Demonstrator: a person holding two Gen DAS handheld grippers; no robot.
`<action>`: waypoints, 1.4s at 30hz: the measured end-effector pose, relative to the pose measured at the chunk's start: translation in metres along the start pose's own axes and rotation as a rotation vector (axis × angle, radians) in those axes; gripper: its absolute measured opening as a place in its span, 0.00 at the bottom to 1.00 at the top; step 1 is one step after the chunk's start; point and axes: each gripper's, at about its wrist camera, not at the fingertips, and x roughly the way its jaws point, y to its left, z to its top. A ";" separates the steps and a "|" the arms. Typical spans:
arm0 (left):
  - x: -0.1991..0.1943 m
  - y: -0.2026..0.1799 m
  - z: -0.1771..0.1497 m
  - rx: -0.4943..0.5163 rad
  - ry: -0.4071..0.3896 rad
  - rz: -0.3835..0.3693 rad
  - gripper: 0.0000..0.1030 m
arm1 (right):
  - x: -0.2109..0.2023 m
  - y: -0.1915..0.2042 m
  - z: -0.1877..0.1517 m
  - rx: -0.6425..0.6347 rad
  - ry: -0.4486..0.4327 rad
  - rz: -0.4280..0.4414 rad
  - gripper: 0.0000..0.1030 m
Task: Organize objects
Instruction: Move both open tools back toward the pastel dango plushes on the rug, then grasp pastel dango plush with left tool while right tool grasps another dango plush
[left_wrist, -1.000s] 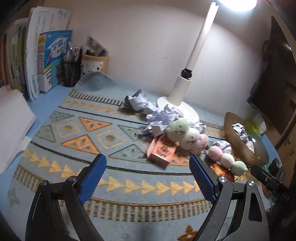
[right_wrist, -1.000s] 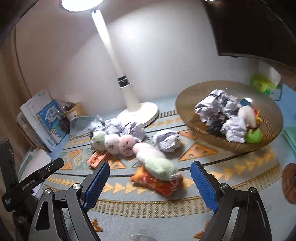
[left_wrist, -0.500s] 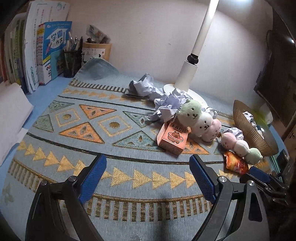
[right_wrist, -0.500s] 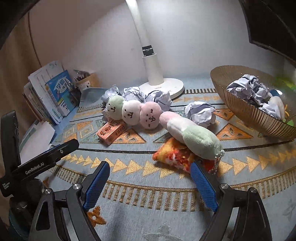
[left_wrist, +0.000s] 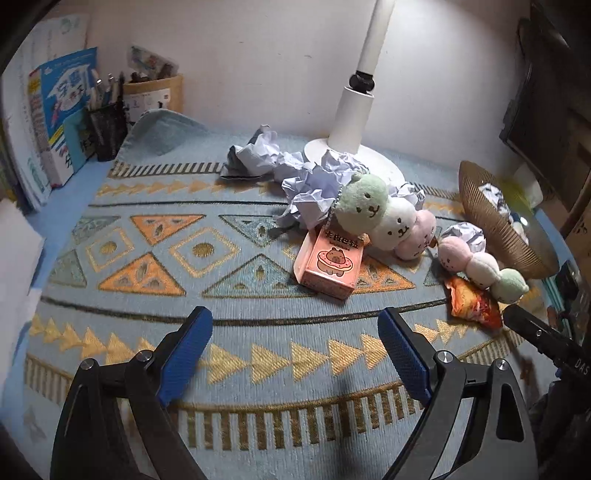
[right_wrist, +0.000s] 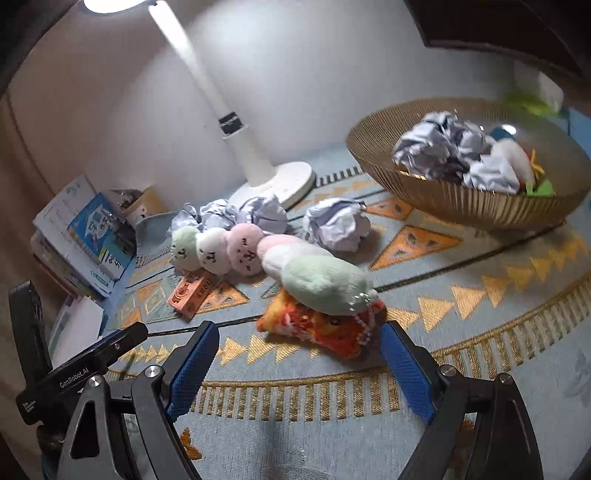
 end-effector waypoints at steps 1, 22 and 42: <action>0.003 0.000 0.008 0.022 0.007 0.025 0.88 | 0.000 -0.001 0.001 0.005 0.000 0.002 0.85; 0.060 -0.015 0.034 0.084 0.103 -0.149 0.63 | 0.002 0.033 -0.011 -0.165 0.113 0.186 0.93; 0.025 -0.011 0.075 0.043 -0.046 -0.235 0.76 | 0.062 0.002 0.039 -0.012 0.184 0.118 0.57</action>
